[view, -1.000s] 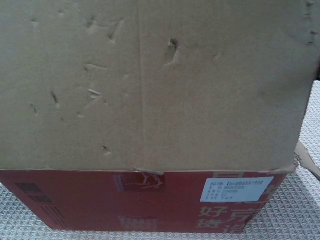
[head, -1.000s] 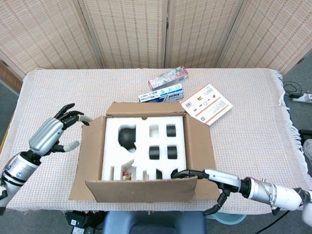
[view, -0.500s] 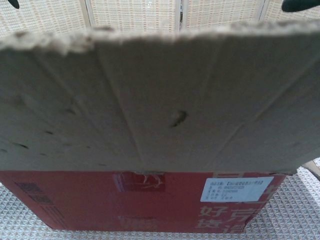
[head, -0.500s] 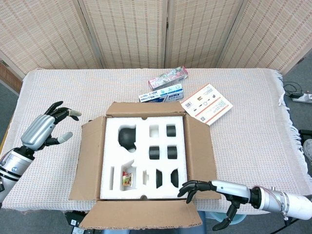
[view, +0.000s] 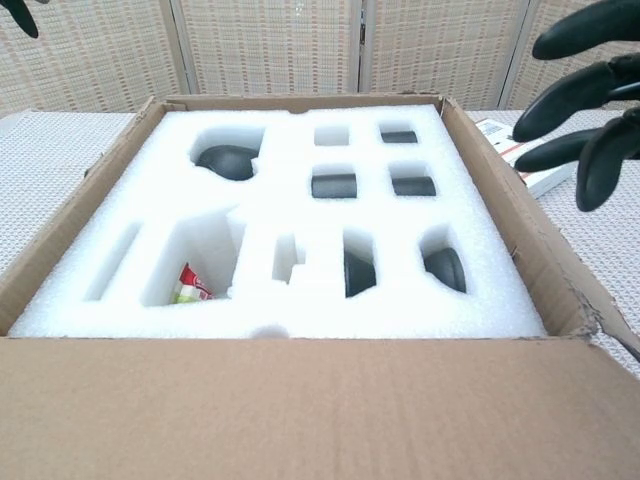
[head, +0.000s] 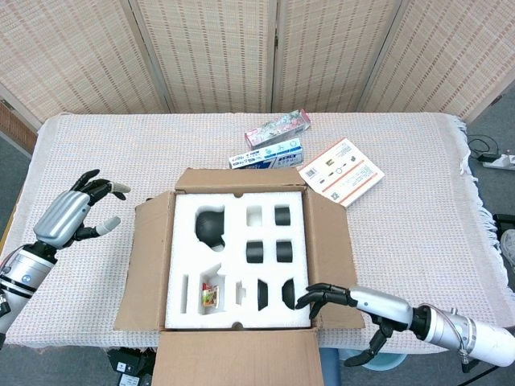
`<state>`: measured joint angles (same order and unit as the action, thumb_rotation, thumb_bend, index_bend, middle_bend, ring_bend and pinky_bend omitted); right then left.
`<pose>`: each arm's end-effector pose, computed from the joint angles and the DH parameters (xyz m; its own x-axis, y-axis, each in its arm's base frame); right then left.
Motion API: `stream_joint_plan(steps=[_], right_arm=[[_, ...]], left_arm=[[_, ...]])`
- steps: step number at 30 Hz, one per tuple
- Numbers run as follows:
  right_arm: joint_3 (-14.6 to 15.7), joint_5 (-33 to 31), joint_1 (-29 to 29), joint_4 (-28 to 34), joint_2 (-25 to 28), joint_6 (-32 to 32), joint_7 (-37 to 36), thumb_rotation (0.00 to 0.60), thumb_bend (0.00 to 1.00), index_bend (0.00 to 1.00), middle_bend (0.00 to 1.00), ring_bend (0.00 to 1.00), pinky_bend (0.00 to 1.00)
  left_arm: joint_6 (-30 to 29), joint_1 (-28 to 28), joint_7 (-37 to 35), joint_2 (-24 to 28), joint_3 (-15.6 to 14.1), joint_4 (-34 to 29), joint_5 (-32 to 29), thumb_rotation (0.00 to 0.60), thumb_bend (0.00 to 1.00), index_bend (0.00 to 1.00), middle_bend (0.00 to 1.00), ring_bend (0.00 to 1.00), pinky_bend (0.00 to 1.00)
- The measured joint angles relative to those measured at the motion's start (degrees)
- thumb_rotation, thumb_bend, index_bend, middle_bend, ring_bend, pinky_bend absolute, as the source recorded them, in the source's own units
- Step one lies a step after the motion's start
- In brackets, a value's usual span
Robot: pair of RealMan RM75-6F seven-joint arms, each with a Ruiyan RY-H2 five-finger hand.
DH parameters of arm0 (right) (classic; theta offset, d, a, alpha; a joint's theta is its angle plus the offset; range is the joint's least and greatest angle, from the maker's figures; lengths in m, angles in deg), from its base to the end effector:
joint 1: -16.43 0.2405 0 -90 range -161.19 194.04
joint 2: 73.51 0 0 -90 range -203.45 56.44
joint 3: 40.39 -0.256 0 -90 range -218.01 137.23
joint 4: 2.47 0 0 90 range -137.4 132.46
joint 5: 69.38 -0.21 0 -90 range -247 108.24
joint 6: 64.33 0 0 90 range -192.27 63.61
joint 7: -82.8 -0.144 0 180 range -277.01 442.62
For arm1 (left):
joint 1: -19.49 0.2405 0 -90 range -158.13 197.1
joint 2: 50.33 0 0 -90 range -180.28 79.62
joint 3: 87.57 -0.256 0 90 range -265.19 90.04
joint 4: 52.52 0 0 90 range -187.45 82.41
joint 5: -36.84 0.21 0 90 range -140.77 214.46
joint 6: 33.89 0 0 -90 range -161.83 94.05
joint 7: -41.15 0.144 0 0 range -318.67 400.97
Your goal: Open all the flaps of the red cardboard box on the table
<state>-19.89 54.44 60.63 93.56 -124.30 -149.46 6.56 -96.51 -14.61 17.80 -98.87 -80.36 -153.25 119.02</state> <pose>-0.1684 -0.2156 0.1507 -0.0762 -0.8766 0.4751 -0.7071 -0.2885 -0.6456 -0.1884 0.3210 0.1950 0.1987 0.1933 0.9608 0.9315 -0.3420 -0.1239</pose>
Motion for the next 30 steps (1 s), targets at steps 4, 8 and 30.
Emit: stream_joint_plan(steps=[4,8,30], right_arm=[[-1.2,-4.7,-2.7,1.8,1.4,1.8,13.0,0.6,0.2,0.09,0.18,0.27,0.04],[-3.1,-10.7,-6.3,3.1,2.1,2.8,28.2,0.6,0.2,0.09,0.18,0.26,0.04],[-13.6,-37.6,-30.5,-4.3,-5.2,-1.8,65.2,0.6,0.2,0.09,0.18,0.24,0.04]], left_arm=[[0.5,1.1,2.0,-1.1,-0.3,1.9,-2.9,0.0,0.18,0.27,0.35,0.21,0.0],[-0.3,2.9,5.1,-2.2,-0.5,3.4,-5.5,0.048,0.19,0.27,0.35,0.21,0.0],[-11.3,15.0,14.5,-6.2,-2.5,5.7,-10.0,0.172,0.19,0.25,0.33,0.2,0.0]])
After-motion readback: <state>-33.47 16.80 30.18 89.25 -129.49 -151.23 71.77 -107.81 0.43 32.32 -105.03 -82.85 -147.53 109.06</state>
